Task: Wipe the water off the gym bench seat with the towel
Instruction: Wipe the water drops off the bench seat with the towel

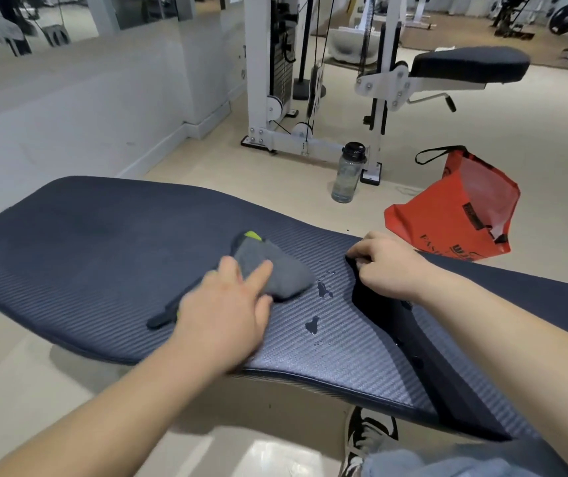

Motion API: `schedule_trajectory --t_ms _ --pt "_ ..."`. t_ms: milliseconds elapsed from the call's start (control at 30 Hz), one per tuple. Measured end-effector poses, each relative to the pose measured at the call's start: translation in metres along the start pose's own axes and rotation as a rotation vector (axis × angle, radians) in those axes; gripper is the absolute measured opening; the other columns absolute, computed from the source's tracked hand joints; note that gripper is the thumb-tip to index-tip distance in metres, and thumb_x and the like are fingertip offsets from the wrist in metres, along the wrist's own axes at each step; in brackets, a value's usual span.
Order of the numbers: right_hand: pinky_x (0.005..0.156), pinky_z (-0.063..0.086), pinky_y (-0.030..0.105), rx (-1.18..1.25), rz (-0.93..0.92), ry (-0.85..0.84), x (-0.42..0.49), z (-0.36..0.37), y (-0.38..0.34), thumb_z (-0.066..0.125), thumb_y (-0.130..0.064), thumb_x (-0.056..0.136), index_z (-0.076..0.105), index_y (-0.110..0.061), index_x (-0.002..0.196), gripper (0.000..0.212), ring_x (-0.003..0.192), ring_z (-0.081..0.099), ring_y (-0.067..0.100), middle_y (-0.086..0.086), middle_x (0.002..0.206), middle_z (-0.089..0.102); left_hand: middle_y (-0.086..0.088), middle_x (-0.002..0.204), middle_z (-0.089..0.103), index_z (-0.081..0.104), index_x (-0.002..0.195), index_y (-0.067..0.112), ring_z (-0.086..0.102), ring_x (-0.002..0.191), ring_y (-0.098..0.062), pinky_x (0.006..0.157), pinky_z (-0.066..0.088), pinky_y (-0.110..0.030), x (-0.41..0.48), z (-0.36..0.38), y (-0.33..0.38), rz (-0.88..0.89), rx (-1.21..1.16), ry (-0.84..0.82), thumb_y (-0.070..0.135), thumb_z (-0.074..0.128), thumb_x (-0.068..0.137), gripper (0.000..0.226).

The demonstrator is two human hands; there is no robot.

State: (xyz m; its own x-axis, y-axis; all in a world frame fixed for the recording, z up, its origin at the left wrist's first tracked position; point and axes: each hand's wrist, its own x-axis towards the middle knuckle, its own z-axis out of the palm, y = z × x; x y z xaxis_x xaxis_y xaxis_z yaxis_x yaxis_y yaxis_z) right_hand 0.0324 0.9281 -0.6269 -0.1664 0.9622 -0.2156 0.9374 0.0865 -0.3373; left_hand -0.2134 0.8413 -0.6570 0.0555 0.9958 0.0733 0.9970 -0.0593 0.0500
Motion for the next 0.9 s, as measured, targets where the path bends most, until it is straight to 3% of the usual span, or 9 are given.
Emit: schedule_trajectory --t_ms 100,167,300,367,500,600,667,767,900 --pt "0.111 0.039 0.035 0.009 -0.006 -0.020 0.000 0.003 0.002 0.046 -0.013 0.095 0.066 -0.020 0.133 0.044 0.132 0.045 0.026 0.003 0.133 0.053 -0.009 0.121 0.047 0.039 0.149 0.037 0.058 0.107 -0.034 0.080 0.053 -0.046 0.025 0.001 -0.018 -0.160 -0.037 -0.008 0.051 0.042 0.098 0.053" --pt "0.111 0.041 0.040 0.009 -0.009 -0.019 0.000 0.004 0.003 0.046 -0.014 0.094 0.066 -0.023 0.132 0.044 0.132 0.046 0.026 0.001 0.133 0.053 -0.011 0.119 0.049 0.042 0.144 0.030 0.062 0.104 -0.036 0.079 0.052 -0.044 0.022 -0.001 -0.004 -0.174 -0.045 0.017 0.049 0.040 0.099 0.049" --pt "0.103 0.045 0.037 -0.013 -0.009 0.012 0.001 0.002 0.005 0.047 -0.017 0.094 0.068 -0.029 0.128 0.041 0.129 0.048 0.023 -0.004 0.134 0.055 -0.006 0.123 0.048 0.030 0.148 0.030 0.066 0.100 -0.031 0.071 0.048 -0.038 -0.023 -0.008 0.061 0.118 -0.024 -0.072 0.052 0.035 0.099 0.054" --pt "0.103 0.045 0.037 -0.005 -0.008 0.026 0.001 0.001 0.007 0.047 -0.016 0.095 0.069 -0.030 0.127 0.041 0.130 0.049 0.023 -0.004 0.133 0.056 -0.004 0.118 0.049 0.033 0.143 0.032 0.067 0.096 -0.031 0.067 0.044 -0.038 -0.032 -0.010 0.076 0.216 -0.043 -0.099 0.053 0.036 0.098 0.050" --pt "0.108 0.043 0.038 0.022 -0.012 0.014 0.001 0.002 0.009 0.046 -0.015 0.095 0.069 -0.028 0.129 0.043 0.130 0.049 0.023 -0.003 0.132 0.057 -0.002 0.116 0.058 0.045 0.125 0.034 0.067 0.098 -0.037 0.072 0.047 -0.040 0.002 -0.010 0.044 0.051 0.023 -0.062 0.054 0.042 0.094 0.038" --pt "0.110 0.043 0.038 0.052 -0.011 0.013 -0.001 0.002 0.010 0.045 -0.016 0.095 0.069 -0.028 0.128 0.043 0.131 0.049 0.022 -0.004 0.132 0.057 -0.005 0.110 0.060 0.051 0.121 0.026 0.068 0.092 -0.037 0.065 0.040 -0.038 0.013 -0.009 0.028 -0.082 0.024 -0.001 0.053 0.041 0.096 0.038" --pt "0.110 0.042 0.036 0.064 -0.004 0.020 -0.001 0.000 0.010 0.046 -0.015 0.095 0.070 -0.030 0.126 0.042 0.131 0.049 0.020 -0.007 0.134 0.057 -0.005 0.111 0.056 0.048 0.127 0.027 0.068 0.092 -0.033 0.065 0.042 -0.037 -0.004 -0.010 0.043 -0.019 0.028 -0.019 0.054 0.037 0.097 0.041" --pt "0.108 0.043 0.034 0.091 0.021 0.023 0.000 -0.003 0.009 0.046 -0.013 0.094 0.070 -0.029 0.126 0.043 0.131 0.051 0.021 -0.008 0.137 0.059 0.000 0.113 0.051 0.034 0.146 0.035 0.067 0.091 -0.024 0.061 0.041 -0.034 -0.032 -0.004 0.061 0.216 -0.037 -0.059 0.057 0.033 0.096 0.055" --pt "0.107 0.048 0.040 0.242 0.066 0.044 -0.002 -0.007 0.009 0.046 -0.010 0.090 0.072 -0.026 0.121 0.044 0.124 0.060 0.023 -0.004 0.130 0.069 0.004 0.101 0.060 0.050 0.138 0.043 0.070 0.075 -0.025 0.053 0.050 -0.036 0.005 0.002 0.042 0.212 -0.017 0.005 0.058 0.034 0.090 0.053"
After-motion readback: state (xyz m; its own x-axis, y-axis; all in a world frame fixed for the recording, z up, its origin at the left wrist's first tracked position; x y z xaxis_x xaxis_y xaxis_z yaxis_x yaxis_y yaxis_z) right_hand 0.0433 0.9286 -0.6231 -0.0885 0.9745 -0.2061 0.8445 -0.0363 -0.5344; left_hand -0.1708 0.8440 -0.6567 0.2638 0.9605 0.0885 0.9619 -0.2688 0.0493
